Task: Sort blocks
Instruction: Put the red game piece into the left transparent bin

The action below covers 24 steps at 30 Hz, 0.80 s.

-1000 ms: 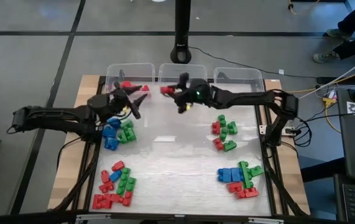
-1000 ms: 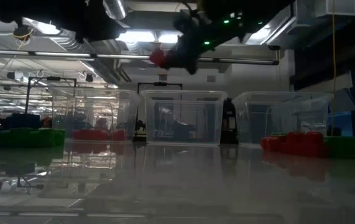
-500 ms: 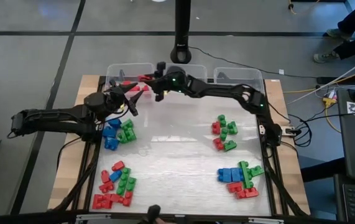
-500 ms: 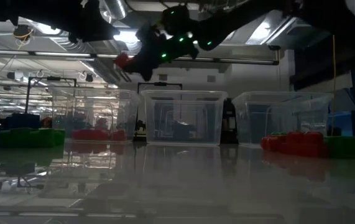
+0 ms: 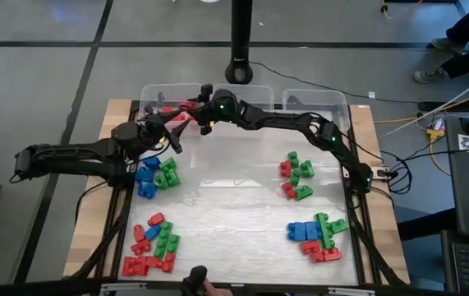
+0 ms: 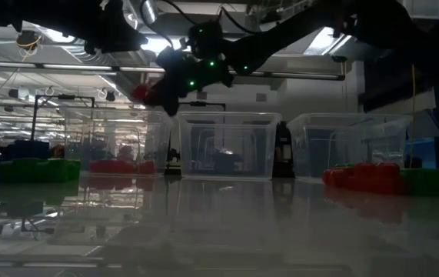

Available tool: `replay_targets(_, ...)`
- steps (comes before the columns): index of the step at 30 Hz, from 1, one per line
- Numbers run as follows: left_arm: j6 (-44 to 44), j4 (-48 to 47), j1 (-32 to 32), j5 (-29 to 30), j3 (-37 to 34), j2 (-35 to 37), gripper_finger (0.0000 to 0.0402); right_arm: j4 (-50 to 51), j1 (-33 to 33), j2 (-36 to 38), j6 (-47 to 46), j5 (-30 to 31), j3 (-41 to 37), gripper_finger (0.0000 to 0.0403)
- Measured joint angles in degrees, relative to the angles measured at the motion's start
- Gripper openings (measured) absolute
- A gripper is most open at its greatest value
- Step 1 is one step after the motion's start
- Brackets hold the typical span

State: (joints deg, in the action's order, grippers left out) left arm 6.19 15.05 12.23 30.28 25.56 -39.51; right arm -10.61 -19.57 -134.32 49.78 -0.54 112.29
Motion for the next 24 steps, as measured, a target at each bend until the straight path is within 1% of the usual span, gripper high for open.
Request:
replay_targets(4,-0.47,-0.37,0.00,0.00,0.00,0.00,0.0198,2.20,-0.01,0.60,0.42,0.02,0.00,0.0282)
replay_targets(9,-2.61,-3.72,0.00,0.00,0.00,0.00,0.0198,10.39,0.07,4.05,4.48,0.11,0.00,0.0309)
replay_targets(12,-4.49,-6.75,-0.01,-0.02,0.00,0.00,0.0198,18.28,0.07,8.42,4.99,-0.14,0.00,0.0311)
replay_targets(17,-8.42,-10.13,-0.96,-0.35,0.00,-0.52,0.0198,33.87,0.05,16.43,9.14,-0.01,0.01,0.0306)
replay_targets(21,-10.35,-4.80,-2.72,-3.40,-1.71,-2.88,0.0198,46.83,0.05,22.20,9.22,0.02,0.00,0.0301)
replay_targets(24,-11.21,0.05,-4.39,-4.26,-3.72,-5.73,0.0198,55.76,0.12,26.04,8.38,-0.74,0.00,0.0301)
